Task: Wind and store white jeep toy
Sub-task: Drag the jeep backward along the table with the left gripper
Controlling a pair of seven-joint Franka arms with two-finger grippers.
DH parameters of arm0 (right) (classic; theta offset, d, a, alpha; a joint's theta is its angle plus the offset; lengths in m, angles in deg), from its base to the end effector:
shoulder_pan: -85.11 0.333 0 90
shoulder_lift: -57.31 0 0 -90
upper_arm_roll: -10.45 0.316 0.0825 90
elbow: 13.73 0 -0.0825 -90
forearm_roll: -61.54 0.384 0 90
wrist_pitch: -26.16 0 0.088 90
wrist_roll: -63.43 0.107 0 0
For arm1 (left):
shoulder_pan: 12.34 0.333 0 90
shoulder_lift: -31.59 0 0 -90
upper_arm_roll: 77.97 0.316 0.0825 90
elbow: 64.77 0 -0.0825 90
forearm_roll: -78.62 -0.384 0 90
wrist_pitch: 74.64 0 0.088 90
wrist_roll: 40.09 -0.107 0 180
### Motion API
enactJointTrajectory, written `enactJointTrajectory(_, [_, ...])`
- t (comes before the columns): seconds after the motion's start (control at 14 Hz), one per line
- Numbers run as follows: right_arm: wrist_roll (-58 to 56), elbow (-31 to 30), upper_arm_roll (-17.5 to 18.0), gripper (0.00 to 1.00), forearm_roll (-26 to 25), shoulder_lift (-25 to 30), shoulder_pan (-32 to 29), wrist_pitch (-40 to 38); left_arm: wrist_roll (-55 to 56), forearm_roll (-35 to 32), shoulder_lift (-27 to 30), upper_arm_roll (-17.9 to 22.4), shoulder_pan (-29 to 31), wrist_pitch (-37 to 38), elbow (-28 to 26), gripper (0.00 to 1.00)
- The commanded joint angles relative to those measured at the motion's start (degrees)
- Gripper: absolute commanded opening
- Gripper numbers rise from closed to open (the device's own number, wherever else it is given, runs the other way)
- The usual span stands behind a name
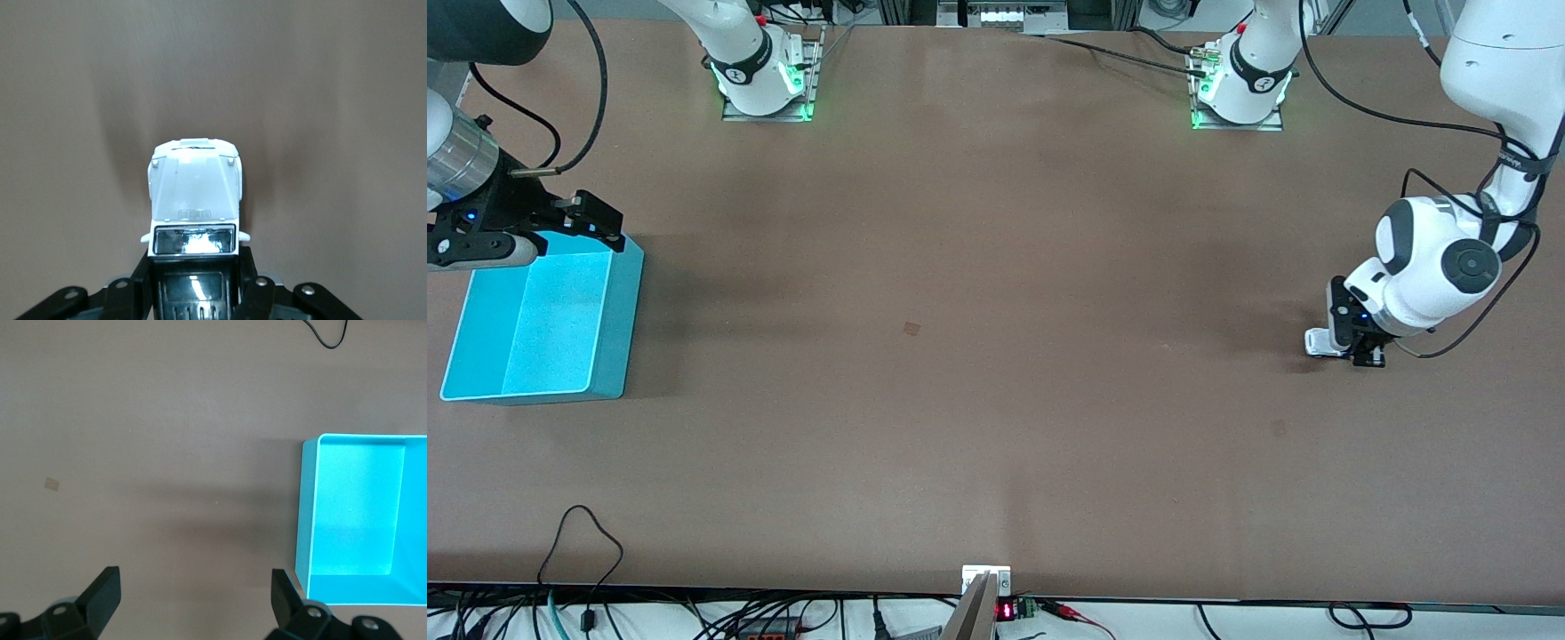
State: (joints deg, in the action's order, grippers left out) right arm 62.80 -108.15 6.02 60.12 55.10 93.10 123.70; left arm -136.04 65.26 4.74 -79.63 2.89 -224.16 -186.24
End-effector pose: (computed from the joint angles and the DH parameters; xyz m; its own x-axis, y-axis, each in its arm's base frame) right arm 0.5742 0.0341 0.5777 0.9970 0.0764 0.0156 0.0759 -0.9967 0.0278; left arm 0.5630 0.1307 0.1890 -0.0632 -0.9920 -0.1092 -0.9980 0.0636 -0.0001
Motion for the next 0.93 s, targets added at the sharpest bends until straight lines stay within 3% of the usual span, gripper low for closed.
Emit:
enactJointTrajectory(0.0, [0.7, -0.8, 0.1, 1.0, -0.2, 1.4, 0.3, -0.5, -2.9, -1.1, -2.2, -0.4, 3.3, 0.7, 0.7, 0.25])
enactJointTrajectory(0.36, [0.7, -0.8, 0.1, 1.0, -0.2, 1.3, 0.3, -0.6, -4.6, -1.1, -3.6, -0.5, 4.7, 0.7, 2.3, 0.27])
enactJointTrajectory(0.43, [0.7, -0.7, 0.1, 1.0, -0.2, 1.4, 0.3, -0.6, -4.6, -1.1, -3.6, -0.5, 4.7, 0.7, 2.4, 0.35])
enactJointTrajectory(0.57, [0.7, -0.7, 0.1, 1.0, -0.2, 1.4, 0.3, -0.6, -4.9, -1.1, -3.3, -0.5, 4.6, 1.0, 3.5, 1.0])
enactJointTrajectory(0.86, [0.7, -0.7, 0.1, 1.0, -0.2, 1.4, 0.3, -0.6, -5.2, -1.1, -1.6, -0.9, 4.2, 9.0, 7.4, 1.0])
